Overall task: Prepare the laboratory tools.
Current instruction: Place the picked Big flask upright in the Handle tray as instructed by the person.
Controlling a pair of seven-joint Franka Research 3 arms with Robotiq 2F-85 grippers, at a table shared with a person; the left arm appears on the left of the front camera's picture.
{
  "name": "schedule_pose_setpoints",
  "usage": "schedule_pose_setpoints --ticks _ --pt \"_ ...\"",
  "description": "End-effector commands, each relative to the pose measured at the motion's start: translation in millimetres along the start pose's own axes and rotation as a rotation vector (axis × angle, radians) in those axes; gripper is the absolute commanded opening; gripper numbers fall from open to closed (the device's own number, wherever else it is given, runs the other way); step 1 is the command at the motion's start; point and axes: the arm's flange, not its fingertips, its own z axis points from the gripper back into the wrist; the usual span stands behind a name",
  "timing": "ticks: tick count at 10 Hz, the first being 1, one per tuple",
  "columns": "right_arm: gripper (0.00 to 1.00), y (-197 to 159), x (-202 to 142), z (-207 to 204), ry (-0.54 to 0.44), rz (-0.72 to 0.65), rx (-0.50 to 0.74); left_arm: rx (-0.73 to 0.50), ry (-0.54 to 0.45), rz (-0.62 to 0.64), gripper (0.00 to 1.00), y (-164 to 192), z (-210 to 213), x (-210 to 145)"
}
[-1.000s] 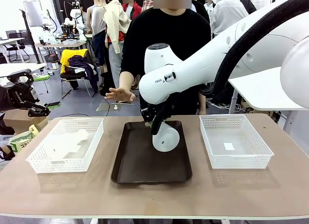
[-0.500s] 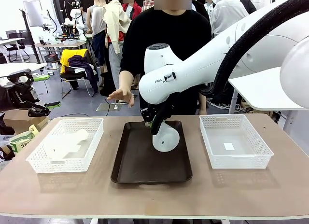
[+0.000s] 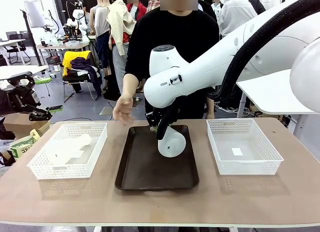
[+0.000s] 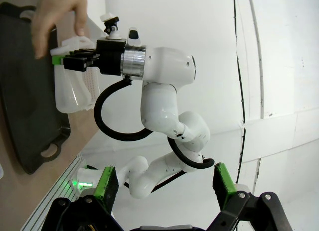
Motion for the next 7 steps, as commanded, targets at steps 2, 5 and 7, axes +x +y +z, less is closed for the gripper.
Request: schedule_pose_setpoints --ticks 2,5,7 --pt "0.0 -0.4 0.5 1.7 -0.001 -0.001 0.008 -0.012 0.004 -0.007 1.0 -1.9 1.4 -1.5" --pt "0.0 -0.4 0.5 1.7 -0.001 -0.001 0.008 -0.012 0.004 -0.007 1.0 -1.9 1.4 -1.5" --pt "0.0 -0.4 0.5 1.7 -0.001 -0.001 0.008 -0.012 0.004 -0.007 1.0 -1.9 1.4 -1.5"
